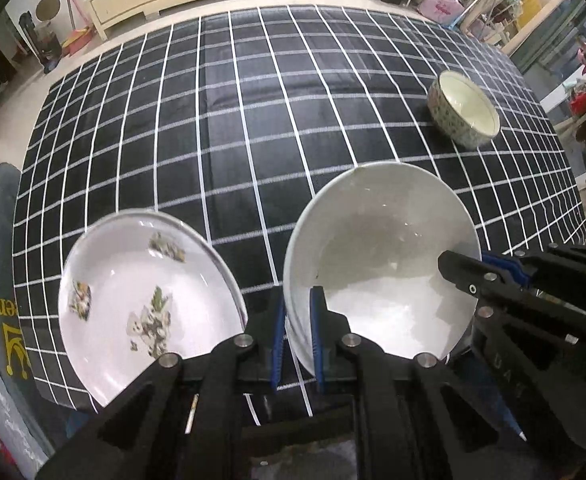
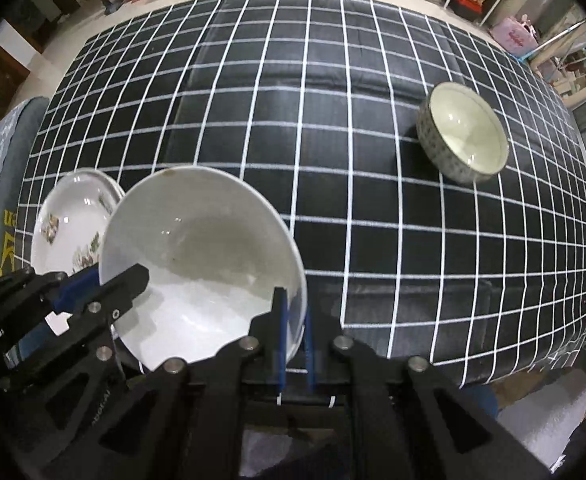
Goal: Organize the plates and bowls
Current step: 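Lower the second white bowl into the first and open both grippers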
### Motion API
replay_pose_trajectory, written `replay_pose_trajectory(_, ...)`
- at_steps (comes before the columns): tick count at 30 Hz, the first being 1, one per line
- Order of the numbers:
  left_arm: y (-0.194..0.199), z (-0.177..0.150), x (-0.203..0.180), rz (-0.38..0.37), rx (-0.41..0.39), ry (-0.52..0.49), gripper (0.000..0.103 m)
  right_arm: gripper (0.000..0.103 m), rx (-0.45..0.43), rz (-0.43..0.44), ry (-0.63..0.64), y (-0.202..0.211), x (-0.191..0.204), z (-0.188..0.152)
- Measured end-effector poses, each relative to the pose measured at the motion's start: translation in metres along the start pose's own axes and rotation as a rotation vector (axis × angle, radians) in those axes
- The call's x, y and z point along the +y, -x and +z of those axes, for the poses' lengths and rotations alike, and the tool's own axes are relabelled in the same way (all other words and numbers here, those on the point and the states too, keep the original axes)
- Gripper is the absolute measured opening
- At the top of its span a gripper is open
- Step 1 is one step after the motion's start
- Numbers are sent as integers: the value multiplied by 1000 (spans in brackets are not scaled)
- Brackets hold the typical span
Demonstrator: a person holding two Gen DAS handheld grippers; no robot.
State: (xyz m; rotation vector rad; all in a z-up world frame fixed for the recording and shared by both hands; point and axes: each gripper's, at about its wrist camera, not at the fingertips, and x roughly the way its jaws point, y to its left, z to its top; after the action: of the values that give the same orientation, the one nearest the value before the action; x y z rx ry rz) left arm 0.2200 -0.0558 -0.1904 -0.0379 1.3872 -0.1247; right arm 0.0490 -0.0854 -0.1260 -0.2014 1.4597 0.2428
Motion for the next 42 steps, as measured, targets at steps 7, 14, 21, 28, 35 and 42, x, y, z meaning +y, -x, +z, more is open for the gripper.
replay_pose_trajectory(7,-8,-15,-2,-3,28,-2,10,10,24,0,3,-12,0,-13)
replay_pose_trajectory(14,-14,-17,-4,-10,48,-5,10,10,42,1,4,-18,-3,-16)
replay_pose_trajectory(21,-17,-16,-4,0,55,-11,10,10,63,5,3,-28,-3,-15)
replay_pose_trajectory(28,-18,-12,-6,5,48,-16,10,11,69,-5,16,-31,-3,-14)
replay_pose_trajectory(35,-15,-15,-5,-12,47,-4,10,11,66,-23,29,-34,4,-13)
replay_pose_trajectory(42,-7,-15,1,-39,36,23,23,13,56,9,16,-25,-2,-15)
